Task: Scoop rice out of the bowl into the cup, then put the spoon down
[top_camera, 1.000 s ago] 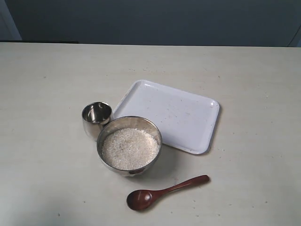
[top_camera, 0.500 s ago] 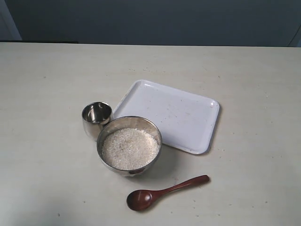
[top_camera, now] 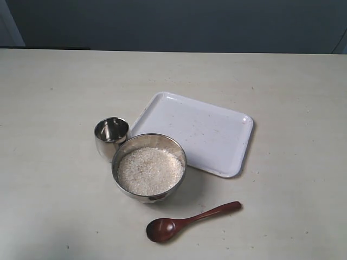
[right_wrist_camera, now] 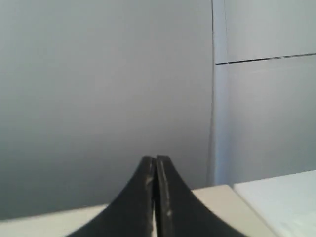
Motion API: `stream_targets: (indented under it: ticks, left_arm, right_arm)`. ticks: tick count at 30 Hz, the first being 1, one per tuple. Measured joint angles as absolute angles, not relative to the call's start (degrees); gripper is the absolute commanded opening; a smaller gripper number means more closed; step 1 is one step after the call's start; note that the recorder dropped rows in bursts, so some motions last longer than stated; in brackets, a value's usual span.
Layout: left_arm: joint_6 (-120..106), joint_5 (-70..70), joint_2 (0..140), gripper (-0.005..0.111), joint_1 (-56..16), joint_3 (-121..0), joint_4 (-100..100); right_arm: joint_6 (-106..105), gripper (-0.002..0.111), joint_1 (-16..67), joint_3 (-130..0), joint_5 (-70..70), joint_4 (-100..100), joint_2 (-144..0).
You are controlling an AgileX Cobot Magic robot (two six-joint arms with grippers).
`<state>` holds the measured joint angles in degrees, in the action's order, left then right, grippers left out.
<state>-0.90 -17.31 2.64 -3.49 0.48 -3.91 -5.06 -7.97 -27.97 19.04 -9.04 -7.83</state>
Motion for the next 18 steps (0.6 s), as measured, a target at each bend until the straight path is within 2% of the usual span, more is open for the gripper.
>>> stream_targets:
  ticks: [7,12,18]
  left_arm:
    - [-0.90,-17.31,2.64,0.001,-3.49,0.48,-3.91]
    - [-0.90,-17.31,2.64,0.001,-3.49,0.48,-3.91]
    - [-0.90,-17.31,2.64,0.001,-3.49,0.48,-3.91]
  right_arm:
    - [-19.42,-0.001,-6.54,-47.15,39.02,0.51,-24.29]
    - [-22.03,-0.001,-0.66,-56.91,46.02,1.34,-34.18]
    - [-22.45,-0.001,8.07,-61.41,53.35,2.59,-47.10]
